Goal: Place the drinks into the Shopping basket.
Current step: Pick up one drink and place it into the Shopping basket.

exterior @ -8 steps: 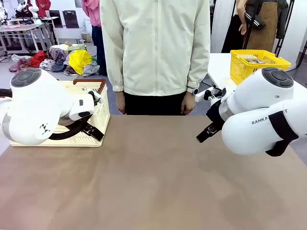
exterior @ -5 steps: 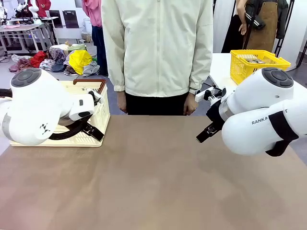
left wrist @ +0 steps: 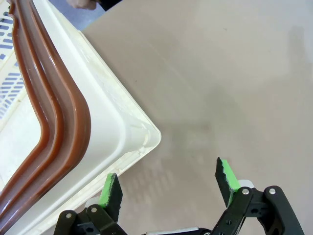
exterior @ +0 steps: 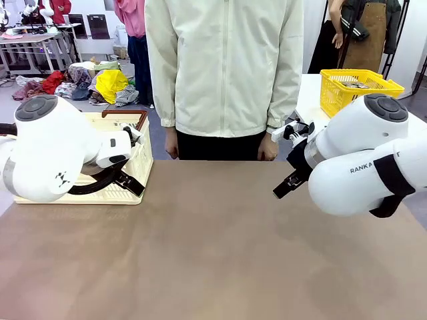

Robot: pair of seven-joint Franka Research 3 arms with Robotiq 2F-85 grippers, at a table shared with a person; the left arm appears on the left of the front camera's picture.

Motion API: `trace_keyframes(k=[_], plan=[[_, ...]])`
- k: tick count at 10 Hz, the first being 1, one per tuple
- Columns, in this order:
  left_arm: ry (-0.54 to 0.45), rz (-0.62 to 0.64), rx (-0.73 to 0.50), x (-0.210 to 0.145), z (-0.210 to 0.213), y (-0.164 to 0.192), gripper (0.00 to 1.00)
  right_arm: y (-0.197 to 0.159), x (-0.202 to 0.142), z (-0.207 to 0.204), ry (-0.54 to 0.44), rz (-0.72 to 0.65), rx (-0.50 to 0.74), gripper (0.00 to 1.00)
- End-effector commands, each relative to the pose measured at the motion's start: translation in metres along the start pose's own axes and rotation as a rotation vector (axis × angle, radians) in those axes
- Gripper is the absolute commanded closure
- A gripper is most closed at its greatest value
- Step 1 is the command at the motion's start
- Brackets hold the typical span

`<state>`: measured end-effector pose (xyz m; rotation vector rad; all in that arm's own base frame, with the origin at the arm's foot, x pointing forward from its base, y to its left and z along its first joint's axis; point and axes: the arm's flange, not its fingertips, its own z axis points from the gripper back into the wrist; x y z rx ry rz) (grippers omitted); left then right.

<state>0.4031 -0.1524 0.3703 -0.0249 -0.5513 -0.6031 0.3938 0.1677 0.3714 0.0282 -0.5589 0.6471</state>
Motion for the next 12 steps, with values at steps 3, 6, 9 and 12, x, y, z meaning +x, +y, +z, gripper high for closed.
trace_keyframes(k=[3, 6, 9, 12], plan=[[-0.001, 0.000, 0.000, -0.0001, 0.0001, 0.0004, 0.00, -0.0001, 0.0001, 0.0001, -0.001, 0.000, 0.000, 0.00], [-0.001, 0.000, 0.000, -0.0001, 0.0001, 0.0004, 0.00, -0.0001, 0.0001, 0.0001, -0.001, 0.000, 0.000, 0.00], [-0.001, 0.000, 0.000, -0.0001, 0.0001, 0.0004, 0.00, -0.0001, 0.0001, 0.0001, -0.001, 0.000, 0.000, 0.00], [0.066, 0.044, -0.093, 0.0031, 0.0091, -0.0014, 0.00, -0.0026, -0.0010, 0.0019, 0.084, -0.042, 0.158, 0.00]])
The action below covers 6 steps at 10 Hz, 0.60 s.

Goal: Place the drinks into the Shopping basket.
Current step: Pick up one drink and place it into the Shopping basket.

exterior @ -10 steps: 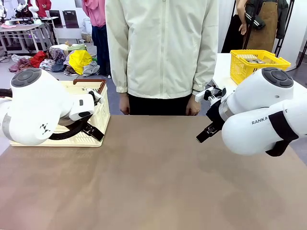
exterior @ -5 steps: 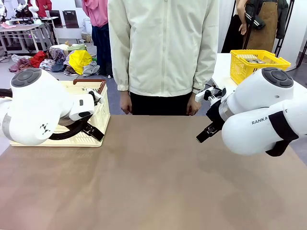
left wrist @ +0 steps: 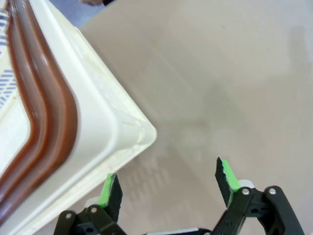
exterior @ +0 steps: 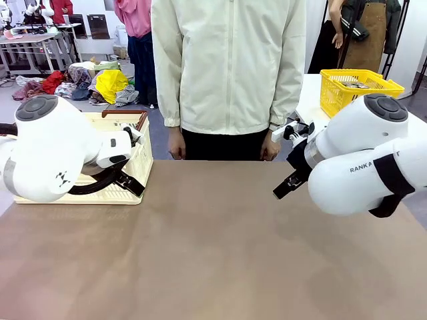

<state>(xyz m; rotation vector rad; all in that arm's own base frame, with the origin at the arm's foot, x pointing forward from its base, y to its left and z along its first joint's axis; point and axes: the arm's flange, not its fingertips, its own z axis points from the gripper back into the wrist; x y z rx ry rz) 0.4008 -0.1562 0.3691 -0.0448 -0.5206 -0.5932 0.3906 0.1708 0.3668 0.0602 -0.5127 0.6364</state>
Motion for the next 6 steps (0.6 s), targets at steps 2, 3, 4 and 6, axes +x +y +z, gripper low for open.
trace_keyframes(k=[2, 3, 4, 6], plan=[[0.137, 0.218, -0.374, 0.006, 0.042, -0.004, 0.00, -0.030, -0.005, 0.025, 0.133, -0.269, 0.418, 0.00], [0.138, 0.346, -0.500, 0.007, 0.065, -0.007, 0.00, -0.045, -0.013, 0.042, 0.137, -0.346, 0.567, 0.00], [0.065, 0.399, -0.578, 0.005, 0.089, -0.005, 0.00, -0.063, -0.026, 0.064, 0.083, -0.397, 0.749, 0.00], [-0.127, 0.434, -0.748, -0.023, 0.162, 0.035, 0.00, -0.114, -0.081, 0.117, -0.093, -0.484, 0.984, 0.00]])
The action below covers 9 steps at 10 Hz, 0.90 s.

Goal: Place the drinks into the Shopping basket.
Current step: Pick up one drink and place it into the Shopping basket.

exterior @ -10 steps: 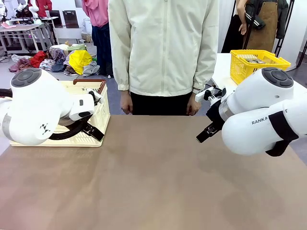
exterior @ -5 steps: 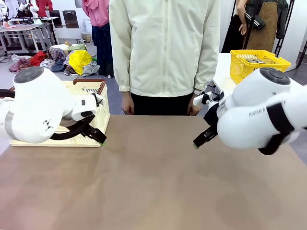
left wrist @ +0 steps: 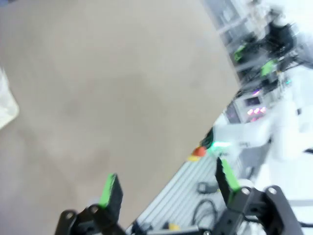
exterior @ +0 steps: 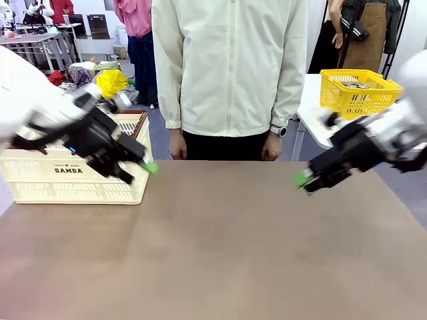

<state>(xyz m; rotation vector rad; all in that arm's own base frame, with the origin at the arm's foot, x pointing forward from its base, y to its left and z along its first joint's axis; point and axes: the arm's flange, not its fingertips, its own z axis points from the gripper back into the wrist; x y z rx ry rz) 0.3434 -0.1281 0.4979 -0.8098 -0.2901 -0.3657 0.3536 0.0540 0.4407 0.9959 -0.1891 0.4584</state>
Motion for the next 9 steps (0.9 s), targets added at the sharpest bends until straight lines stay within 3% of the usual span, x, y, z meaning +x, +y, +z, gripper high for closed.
trace_keyframes(k=[1, 3, 5, 7, 9], plan=[[-0.201, -0.011, -0.127, -0.036, 0.098, 0.028, 0.00, -0.025, -0.051, 0.090, -0.242, -0.117, 0.169, 0.00], [-0.341, 0.019, -0.198, -0.067, 0.178, 0.074, 0.00, -0.047, -0.112, 0.161, -0.440, -0.222, 0.240, 0.00], [-0.424, 0.108, -0.238, -0.097, 0.219, 0.133, 0.00, -0.066, -0.165, 0.208, -0.590, -0.319, 0.233, 0.00], [-0.539, 0.180, -0.321, -0.125, 0.237, 0.185, 0.00, -0.083, -0.191, 0.230, -0.680, -0.399, 0.235, 0.00], [-0.578, 0.187, -0.356, -0.144, 0.235, 0.212, 0.00, -0.093, -0.191, 0.230, -0.715, -0.436, 0.251, 0.00]])
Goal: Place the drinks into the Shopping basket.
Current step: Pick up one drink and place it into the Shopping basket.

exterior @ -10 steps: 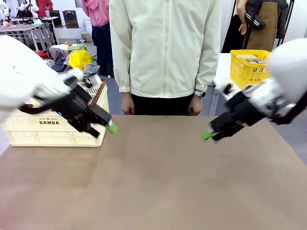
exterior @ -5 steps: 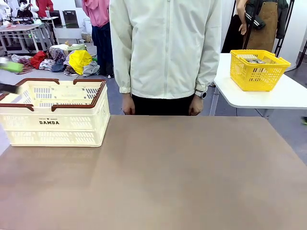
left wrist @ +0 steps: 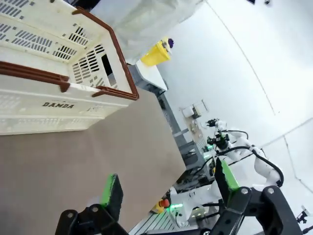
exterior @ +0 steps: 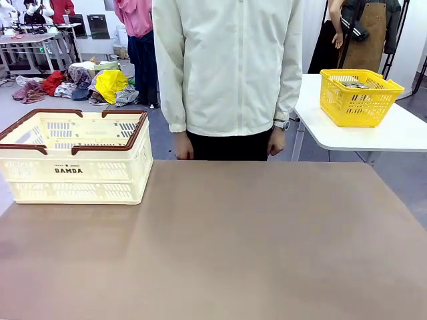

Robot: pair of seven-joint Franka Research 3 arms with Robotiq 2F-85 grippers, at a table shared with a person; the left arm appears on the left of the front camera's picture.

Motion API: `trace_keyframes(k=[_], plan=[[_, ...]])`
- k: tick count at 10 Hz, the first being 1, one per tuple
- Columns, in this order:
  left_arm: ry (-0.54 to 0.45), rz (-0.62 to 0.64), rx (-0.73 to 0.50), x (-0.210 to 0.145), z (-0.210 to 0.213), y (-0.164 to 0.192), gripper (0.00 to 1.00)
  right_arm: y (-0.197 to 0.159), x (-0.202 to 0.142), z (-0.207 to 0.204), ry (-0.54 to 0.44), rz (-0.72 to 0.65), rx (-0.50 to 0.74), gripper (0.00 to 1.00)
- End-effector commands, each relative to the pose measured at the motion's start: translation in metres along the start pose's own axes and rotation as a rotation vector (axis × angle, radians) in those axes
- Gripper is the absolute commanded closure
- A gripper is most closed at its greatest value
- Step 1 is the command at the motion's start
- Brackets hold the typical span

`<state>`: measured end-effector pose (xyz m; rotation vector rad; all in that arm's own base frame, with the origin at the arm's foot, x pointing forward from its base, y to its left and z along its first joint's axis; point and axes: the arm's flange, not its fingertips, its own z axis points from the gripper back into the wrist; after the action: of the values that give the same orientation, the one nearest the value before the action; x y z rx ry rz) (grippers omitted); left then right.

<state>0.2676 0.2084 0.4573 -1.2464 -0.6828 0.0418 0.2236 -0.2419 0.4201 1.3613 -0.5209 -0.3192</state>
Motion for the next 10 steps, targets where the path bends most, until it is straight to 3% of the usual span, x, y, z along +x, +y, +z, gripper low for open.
trace_keyframes(k=[1, 2, 3, 10], plan=[[-0.028, -0.056, -0.037, 0.007, 0.002, 0.003, 0.00, 0.003, 0.015, -0.017, -0.058, 0.014, -0.002, 0.00], [-0.084, -0.100, -0.024, 0.004, 0.005, -0.003, 0.00, 0.001, 0.019, -0.025, -0.094, 0.007, -0.028, 0.00], [-0.020, -0.008, -0.019, 0.000, 0.003, 0.009, 0.00, -0.001, 0.007, -0.006, -0.018, -0.009, 0.004, 0.00], [-0.020, -0.008, -0.019, 0.000, 0.003, 0.009, 0.00, -0.001, 0.007, -0.006, -0.018, -0.009, 0.004, 0.00]])
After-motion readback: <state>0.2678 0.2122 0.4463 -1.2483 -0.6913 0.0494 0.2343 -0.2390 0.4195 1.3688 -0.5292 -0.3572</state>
